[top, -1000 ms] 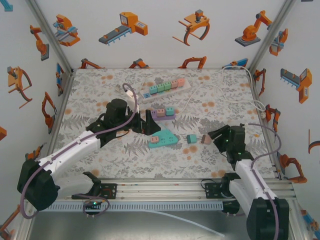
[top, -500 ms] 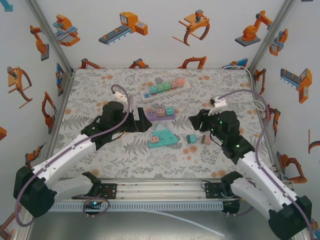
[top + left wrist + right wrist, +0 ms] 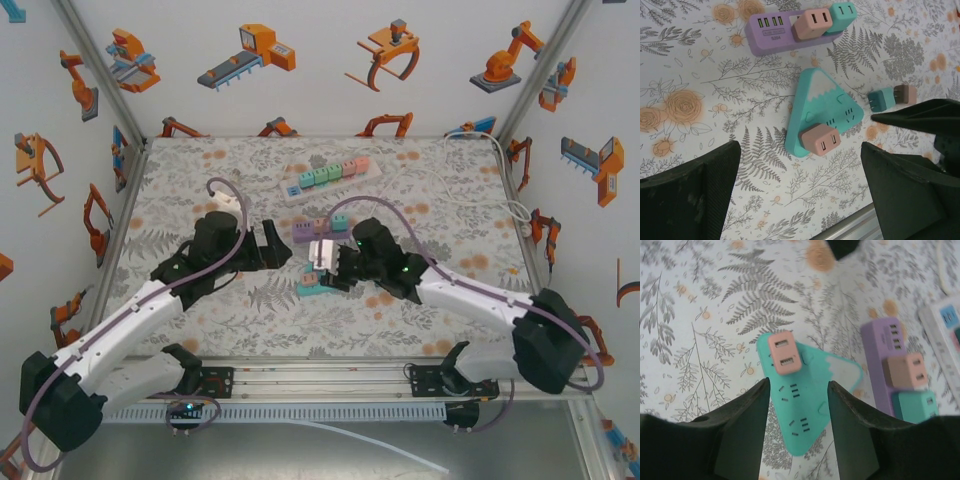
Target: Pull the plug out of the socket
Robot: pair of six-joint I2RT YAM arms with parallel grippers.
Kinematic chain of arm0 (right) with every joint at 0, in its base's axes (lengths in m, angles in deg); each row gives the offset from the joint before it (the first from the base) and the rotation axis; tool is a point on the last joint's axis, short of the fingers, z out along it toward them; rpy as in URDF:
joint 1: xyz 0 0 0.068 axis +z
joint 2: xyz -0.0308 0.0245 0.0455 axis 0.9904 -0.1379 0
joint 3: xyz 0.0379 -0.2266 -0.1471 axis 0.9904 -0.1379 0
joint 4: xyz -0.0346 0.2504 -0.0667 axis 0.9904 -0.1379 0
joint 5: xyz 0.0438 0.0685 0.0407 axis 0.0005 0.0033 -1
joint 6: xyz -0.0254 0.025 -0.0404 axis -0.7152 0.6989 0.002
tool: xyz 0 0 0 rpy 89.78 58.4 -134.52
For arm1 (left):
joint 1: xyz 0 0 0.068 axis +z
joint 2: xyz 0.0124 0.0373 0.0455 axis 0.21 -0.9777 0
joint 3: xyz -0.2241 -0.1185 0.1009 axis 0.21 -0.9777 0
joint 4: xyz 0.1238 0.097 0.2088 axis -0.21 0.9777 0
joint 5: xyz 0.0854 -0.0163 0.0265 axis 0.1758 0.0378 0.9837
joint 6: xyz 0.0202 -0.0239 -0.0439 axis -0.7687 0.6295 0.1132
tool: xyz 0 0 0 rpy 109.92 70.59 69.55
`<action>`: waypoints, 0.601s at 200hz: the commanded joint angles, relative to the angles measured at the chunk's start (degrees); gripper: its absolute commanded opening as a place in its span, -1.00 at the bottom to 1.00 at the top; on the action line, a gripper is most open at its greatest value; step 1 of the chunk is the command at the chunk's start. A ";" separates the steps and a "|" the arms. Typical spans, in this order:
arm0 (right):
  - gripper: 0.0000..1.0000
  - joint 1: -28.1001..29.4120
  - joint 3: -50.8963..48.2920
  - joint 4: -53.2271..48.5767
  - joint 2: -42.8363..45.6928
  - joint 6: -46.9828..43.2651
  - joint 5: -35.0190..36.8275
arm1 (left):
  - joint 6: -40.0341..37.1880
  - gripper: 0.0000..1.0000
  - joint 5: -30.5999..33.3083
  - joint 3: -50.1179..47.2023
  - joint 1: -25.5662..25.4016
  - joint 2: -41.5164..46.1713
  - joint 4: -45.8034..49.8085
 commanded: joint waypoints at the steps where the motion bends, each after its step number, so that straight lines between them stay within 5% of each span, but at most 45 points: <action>1: -0.03 1.29 4.22 -5.01 -5.20 -11.04 -3.41 | 1.26 0.94 1.22 -1.65 0.59 1.99 1.10; 40: -0.05 1.62 7.58 -1.90 -12.85 -11.06 -4.92 | 1.48 0.94 1.30 -1.93 0.94 2.78 2.35; 120: -0.53 2.02 9.76 -7.31 -16.11 -20.17 -11.07 | 2.47 0.99 -2.22 -2.12 2.28 -1.63 2.13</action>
